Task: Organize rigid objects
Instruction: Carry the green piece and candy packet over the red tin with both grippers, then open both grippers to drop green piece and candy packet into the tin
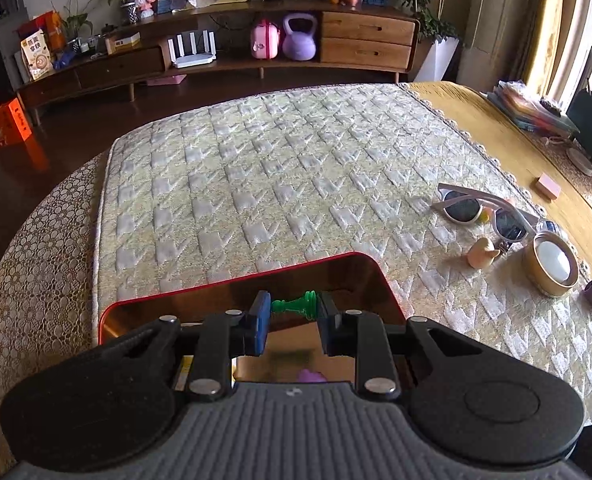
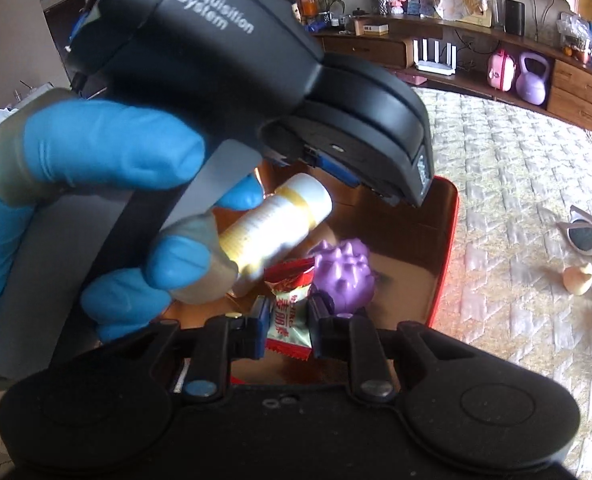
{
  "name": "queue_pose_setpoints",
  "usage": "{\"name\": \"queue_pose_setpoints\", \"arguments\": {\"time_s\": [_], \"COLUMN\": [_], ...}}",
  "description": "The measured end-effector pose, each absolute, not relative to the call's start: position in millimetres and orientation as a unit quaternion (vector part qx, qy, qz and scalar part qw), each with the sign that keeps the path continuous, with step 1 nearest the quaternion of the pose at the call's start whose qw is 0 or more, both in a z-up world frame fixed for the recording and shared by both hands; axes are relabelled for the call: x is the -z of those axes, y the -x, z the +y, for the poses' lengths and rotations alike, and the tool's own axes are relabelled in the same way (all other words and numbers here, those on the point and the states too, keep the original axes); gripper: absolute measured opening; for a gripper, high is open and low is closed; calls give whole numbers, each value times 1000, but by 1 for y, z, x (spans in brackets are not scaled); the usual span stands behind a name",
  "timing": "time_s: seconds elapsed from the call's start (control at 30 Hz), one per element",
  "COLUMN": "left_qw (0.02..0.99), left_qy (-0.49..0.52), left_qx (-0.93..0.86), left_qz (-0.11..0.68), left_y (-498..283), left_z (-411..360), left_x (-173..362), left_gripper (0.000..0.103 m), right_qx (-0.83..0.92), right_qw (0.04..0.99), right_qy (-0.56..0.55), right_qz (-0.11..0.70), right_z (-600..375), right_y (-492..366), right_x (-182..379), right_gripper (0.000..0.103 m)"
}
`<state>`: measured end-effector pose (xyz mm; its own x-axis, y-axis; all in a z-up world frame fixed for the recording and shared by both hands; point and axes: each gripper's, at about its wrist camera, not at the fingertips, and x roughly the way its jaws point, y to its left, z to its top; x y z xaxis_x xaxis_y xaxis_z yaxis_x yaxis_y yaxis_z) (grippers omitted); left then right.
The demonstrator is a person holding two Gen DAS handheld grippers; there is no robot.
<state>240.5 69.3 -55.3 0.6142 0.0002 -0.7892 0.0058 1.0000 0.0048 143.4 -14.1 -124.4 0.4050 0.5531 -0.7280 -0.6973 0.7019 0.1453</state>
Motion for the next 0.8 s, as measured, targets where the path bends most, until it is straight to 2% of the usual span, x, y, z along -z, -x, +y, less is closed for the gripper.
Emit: {"name": "queue_pose_setpoints", "arguments": {"time_s": [0.43,0.8], "left_qw": [860,861], "left_qy": [-8,6], "left_qx": [31,32], "left_qz": [509,507], "left_y": [-274,-278], "left_z": [66,69], "left_x": [92,92], "left_gripper": [24,24], "right_qx": [-388,-382], "right_qw": [825,833], "right_qy": [108,106], "right_qz": [397,386], "right_z": [-11,-14], "right_y": [-133,-125], "right_x": [133,127], "right_gripper": [22,29]}}
